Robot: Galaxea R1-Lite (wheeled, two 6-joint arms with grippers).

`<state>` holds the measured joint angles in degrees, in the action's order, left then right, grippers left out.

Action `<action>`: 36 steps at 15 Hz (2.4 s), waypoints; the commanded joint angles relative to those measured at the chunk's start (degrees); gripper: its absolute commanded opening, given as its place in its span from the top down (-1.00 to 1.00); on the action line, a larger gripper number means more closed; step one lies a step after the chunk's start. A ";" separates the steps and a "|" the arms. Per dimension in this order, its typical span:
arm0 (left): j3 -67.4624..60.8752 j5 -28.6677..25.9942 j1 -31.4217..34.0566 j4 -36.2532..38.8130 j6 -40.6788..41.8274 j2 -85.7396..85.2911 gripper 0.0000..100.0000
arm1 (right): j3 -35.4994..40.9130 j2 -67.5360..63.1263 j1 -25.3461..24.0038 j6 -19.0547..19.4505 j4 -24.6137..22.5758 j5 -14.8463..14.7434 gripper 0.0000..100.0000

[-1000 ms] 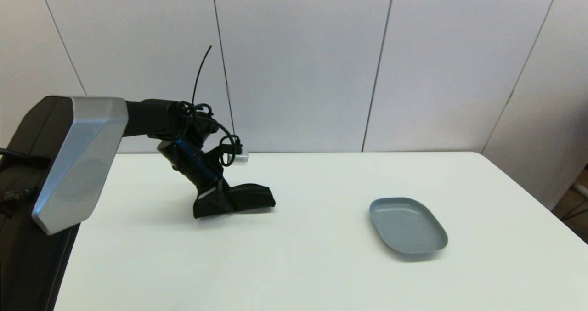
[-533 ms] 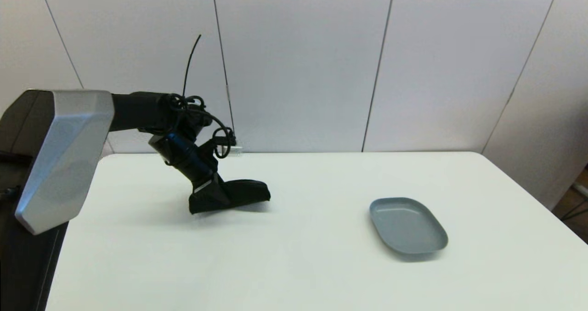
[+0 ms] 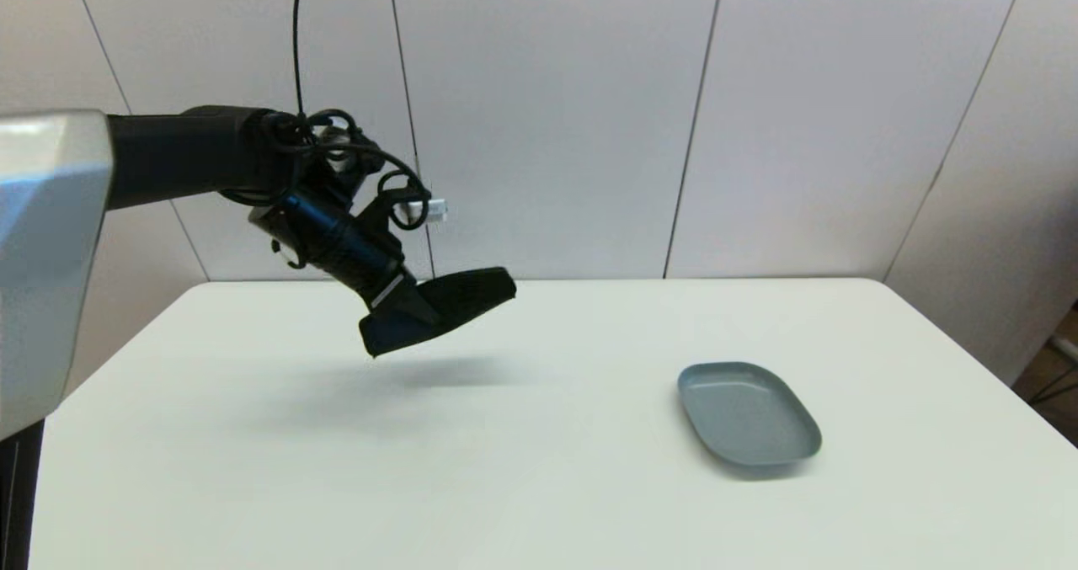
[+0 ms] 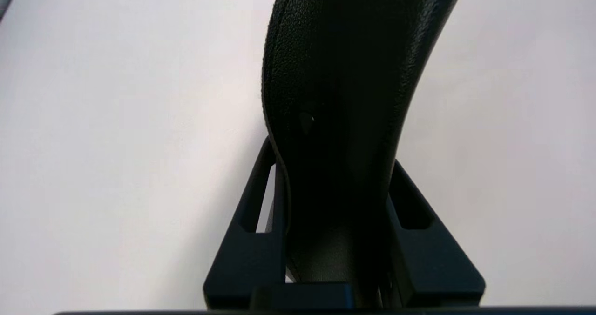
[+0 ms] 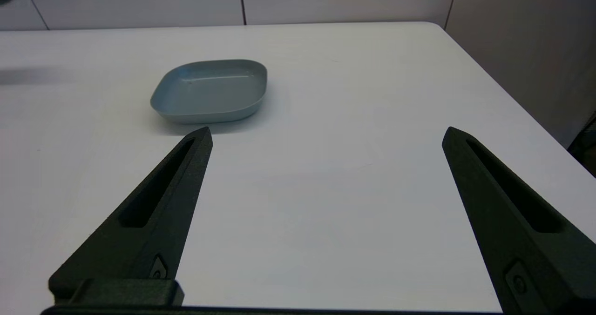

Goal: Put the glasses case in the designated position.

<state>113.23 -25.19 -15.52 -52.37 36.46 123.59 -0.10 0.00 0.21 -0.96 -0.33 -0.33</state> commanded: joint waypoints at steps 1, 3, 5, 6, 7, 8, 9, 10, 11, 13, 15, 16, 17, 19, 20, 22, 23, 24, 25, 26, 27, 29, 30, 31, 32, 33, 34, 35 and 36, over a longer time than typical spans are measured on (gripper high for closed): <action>0.42 1.54 -8.21 1.83 -14.05 -4.94 1.00 | 0.01 0.00 0.06 0.00 -0.02 -0.02 -1.00; 0.33 1.63 -10.50 1.75 -14.31 -5.20 1.00 | 0.01 0.00 -0.03 0.00 -0.02 -0.02 -1.00; 0.33 1.54 -11.29 1.75 -14.31 -4.85 1.00 | 0.01 0.00 -0.03 0.00 -0.02 0.07 -1.00; 0.33 1.19 -11.46 1.66 -13.79 -4.32 1.00 | 0.01 0.00 0.06 0.00 -0.02 0.07 -1.00; 0.33 0.75 -11.46 1.66 -12.91 -3.62 1.00 | 0.01 0.00 -0.03 0.00 -0.02 0.07 -1.00; 0.33 0.14 -11.38 1.66 -11.33 -2.74 1.00 | 0.01 0.00 0.06 0.00 -0.02 0.07 -1.00; 0.42 -0.57 -11.29 1.75 -9.66 -1.95 1.00 | 0.01 0.00 0.06 0.00 -0.02 -0.02 -1.00; 0.42 -1.09 -11.11 2.01 -8.34 -1.16 1.00 | 0.01 0.00 0.06 0.00 -0.02 -0.02 -1.00; 0.59 -1.45 -11.11 3.42 -7.81 -0.28 1.00 | 0.01 0.00 0.06 0.00 -0.02 -0.02 -1.00; 0.59 -3.38 -11.20 7.72 -6.84 0.86 1.00 | 0.01 0.00 0.06 0.00 -0.02 -0.02 -1.00; 0.59 -4.61 -11.46 10.27 -3.24 1.74 1.00 | 0.01 0.00 -0.03 0.00 -0.02 -0.02 -1.00; 0.59 -5.05 -11.73 11.85 -2.71 2.27 1.00 | 0.01 0.00 -0.03 0.00 -0.02 -0.02 -1.00; 0.50 -5.05 -12.17 13.61 -2.71 2.80 1.00 | 0.01 0.00 -0.03 0.00 -0.02 -0.02 -1.00; 0.50 -5.05 -12.25 17.83 -2.62 4.55 1.00 | 0.01 0.00 -0.03 0.00 -0.02 -0.02 -1.00; 0.59 -5.05 -12.25 19.32 -2.62 5.17 1.00 | 0.01 0.00 0.06 0.00 -0.02 0.07 -1.00; 0.59 -5.05 -12.34 24.16 -2.54 7.19 1.00 | 0.01 0.00 -0.03 0.00 -0.02 -0.02 -1.00; 0.59 -5.05 -12.34 25.39 -2.36 7.81 1.00 | 0.01 0.00 -0.03 0.00 -0.02 -0.02 -1.00; 0.59 -5.05 -12.25 25.65 -1.92 8.42 1.00 | 0.01 0.00 -0.03 0.00 -0.02 -0.02 -1.00; 0.59 -5.14 -12.34 25.83 -0.96 8.95 1.00 | 0.01 0.00 -0.03 0.00 -0.02 -0.02 -1.00; 0.50 -5.14 -12.78 25.74 -0.87 9.21 1.00 | 0.01 0.00 -0.03 0.00 -0.02 -0.02 -1.00; 0.50 -5.14 -13.40 25.74 -0.87 9.30 1.00 | 0.01 0.00 0.06 0.00 -0.02 -0.02 -1.00; 0.50 -5.14 -14.54 25.74 -0.95 9.74 1.00 | 0.01 0.00 -0.03 0.00 -0.02 0.07 -1.00; 0.59 -5.14 -15.07 25.74 -1.04 10.01 1.00 | 0.10 0.00 -0.03 0.00 -0.02 -0.02 -1.00; 0.50 -5.05 -15.51 25.74 -1.31 10.01 1.00 | 0.01 0.00 -0.03 0.00 -0.02 0.07 -1.00; 0.59 -5.05 -16.21 25.65 -1.48 10.01 1.00 | 0.01 0.00 -0.03 0.00 -0.02 -0.02 -1.00; 0.59 -5.05 -16.65 25.74 -1.75 10.01 1.00 | 0.01 0.00 -0.03 0.00 -0.02 -0.02 -1.00; 0.59 -5.05 -17.09 25.83 -2.18 9.92 1.00 | 0.01 0.00 -0.03 0.00 -0.02 -0.02 -1.00; 0.59 -5.05 -17.44 25.83 -2.62 9.92 1.00 | 0.01 0.00 -0.03 0.00 -0.02 -0.02 -1.00; 0.59 -5.05 -17.62 25.83 -3.50 9.92 1.00 | 0.01 0.00 -0.03 0.00 -0.02 -0.02 -1.00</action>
<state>113.79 -30.07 -32.66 -26.40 33.49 133.51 -0.10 0.00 0.21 -0.96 -0.33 -0.30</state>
